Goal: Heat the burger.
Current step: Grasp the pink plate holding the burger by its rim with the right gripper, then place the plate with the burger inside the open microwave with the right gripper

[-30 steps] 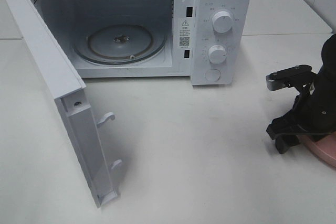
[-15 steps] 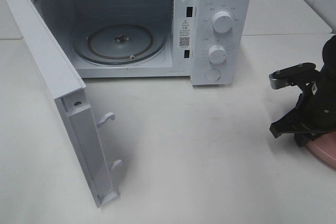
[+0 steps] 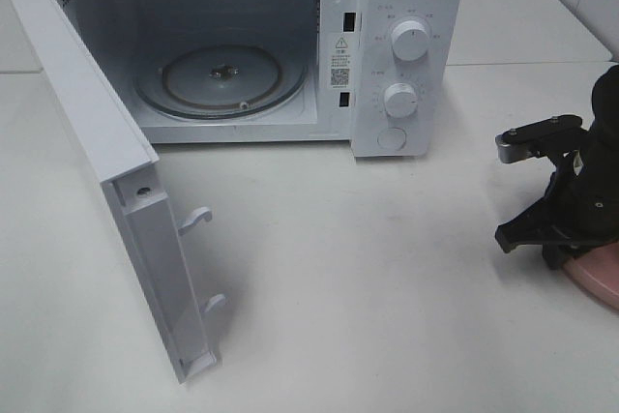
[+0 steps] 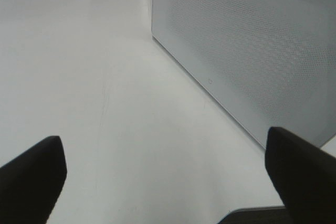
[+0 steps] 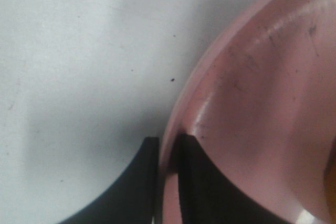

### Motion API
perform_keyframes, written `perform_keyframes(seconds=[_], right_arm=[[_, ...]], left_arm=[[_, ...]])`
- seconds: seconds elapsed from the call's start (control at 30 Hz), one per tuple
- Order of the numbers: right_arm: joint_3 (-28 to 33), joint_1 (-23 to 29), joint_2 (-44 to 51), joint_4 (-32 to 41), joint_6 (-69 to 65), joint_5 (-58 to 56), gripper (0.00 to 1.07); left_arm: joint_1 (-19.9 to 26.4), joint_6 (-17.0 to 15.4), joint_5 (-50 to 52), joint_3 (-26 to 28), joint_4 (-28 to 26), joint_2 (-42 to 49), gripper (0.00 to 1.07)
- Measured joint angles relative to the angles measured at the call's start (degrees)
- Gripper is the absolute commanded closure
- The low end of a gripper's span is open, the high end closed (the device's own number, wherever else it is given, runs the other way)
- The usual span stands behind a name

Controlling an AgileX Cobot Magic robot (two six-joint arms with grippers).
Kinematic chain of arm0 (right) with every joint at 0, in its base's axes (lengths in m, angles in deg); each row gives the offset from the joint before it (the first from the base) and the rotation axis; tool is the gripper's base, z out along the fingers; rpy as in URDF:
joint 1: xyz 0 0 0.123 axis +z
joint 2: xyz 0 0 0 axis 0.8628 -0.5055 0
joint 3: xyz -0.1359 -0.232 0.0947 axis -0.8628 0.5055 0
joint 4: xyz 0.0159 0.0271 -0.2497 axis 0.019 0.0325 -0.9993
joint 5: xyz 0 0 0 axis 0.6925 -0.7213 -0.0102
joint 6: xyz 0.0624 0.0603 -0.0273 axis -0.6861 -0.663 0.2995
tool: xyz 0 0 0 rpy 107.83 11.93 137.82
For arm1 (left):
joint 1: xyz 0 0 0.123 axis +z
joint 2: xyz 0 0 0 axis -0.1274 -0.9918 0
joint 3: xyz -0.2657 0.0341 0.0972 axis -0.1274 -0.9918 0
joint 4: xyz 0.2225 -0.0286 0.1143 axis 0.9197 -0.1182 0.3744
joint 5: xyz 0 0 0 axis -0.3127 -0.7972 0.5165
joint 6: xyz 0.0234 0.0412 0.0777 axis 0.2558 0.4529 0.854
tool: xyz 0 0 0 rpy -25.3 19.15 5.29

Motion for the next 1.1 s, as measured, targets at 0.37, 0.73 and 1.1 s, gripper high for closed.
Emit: perform_keyframes(seconds=[0.37, 0.73, 1.1], right_arm=[[0.00, 4.30, 1.32, -8.71, -9.91, -4.58, 1.07], [0.00, 9.63, 1.89, -15.93, -18.22, -10.37, 1.07], [0.06, 15.01, 5.04, -20.17, -21.94, -15.76, 1.07]], left_arm=[[0.00, 0.00, 0.00, 0.00, 0.00, 0.00, 0.09], [0.00, 0.00, 0.00, 0.00, 0.00, 0.00, 0.09], [0.00, 0.00, 0.00, 0.00, 0.00, 0.00, 0.09]])
